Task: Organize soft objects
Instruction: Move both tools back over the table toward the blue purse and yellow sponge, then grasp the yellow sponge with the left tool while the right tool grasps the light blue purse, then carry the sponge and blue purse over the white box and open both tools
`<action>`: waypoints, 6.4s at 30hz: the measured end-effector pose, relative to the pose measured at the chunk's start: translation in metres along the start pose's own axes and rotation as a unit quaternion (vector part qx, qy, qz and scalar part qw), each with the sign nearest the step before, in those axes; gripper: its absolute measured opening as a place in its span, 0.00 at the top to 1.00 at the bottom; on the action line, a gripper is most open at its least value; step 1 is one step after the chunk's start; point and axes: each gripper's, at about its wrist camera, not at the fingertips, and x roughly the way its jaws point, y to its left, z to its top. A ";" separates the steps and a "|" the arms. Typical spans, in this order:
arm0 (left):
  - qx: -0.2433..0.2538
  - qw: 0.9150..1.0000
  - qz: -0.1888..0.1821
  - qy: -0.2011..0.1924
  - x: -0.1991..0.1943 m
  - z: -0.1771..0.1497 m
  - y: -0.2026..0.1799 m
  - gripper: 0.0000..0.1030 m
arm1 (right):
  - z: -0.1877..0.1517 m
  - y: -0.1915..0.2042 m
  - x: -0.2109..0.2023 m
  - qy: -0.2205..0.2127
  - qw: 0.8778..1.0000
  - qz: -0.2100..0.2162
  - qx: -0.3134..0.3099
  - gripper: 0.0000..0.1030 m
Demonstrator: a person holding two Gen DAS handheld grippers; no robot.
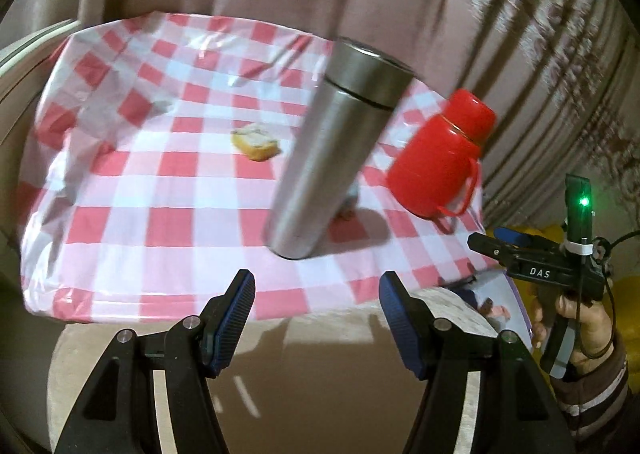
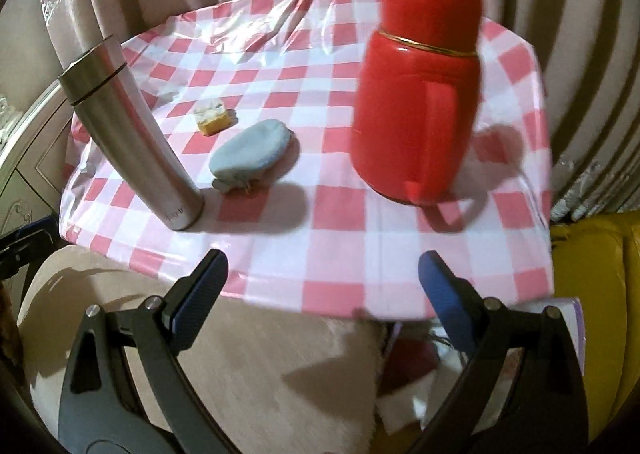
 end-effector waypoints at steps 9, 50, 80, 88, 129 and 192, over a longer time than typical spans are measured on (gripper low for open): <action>-0.035 0.999 0.031 -0.002 0.003 0.011 0.045 0.37 | 0.043 0.026 0.044 0.005 1.000 0.014 -0.007 0.06; -0.004 0.997 0.068 0.028 0.149 0.127 0.110 0.37 | 0.089 0.043 0.199 0.086 0.994 0.068 -0.024 0.11; 0.151 0.983 0.044 0.092 0.265 0.166 0.062 0.36 | 0.099 0.055 0.180 0.029 0.995 0.057 -0.073 0.82; 0.133 0.985 0.057 0.096 0.247 0.159 0.071 0.44 | 0.094 0.054 0.164 0.024 0.996 0.053 -0.071 0.83; 0.006 0.998 0.063 -0.009 0.029 0.038 0.051 0.45 | -0.003 0.034 0.003 -0.026 0.999 0.019 -0.035 0.90; 0.147 0.966 -0.141 0.159 0.076 -0.075 -0.241 0.17 | -0.161 -0.132 -0.153 -0.021 0.951 -0.246 0.185 0.20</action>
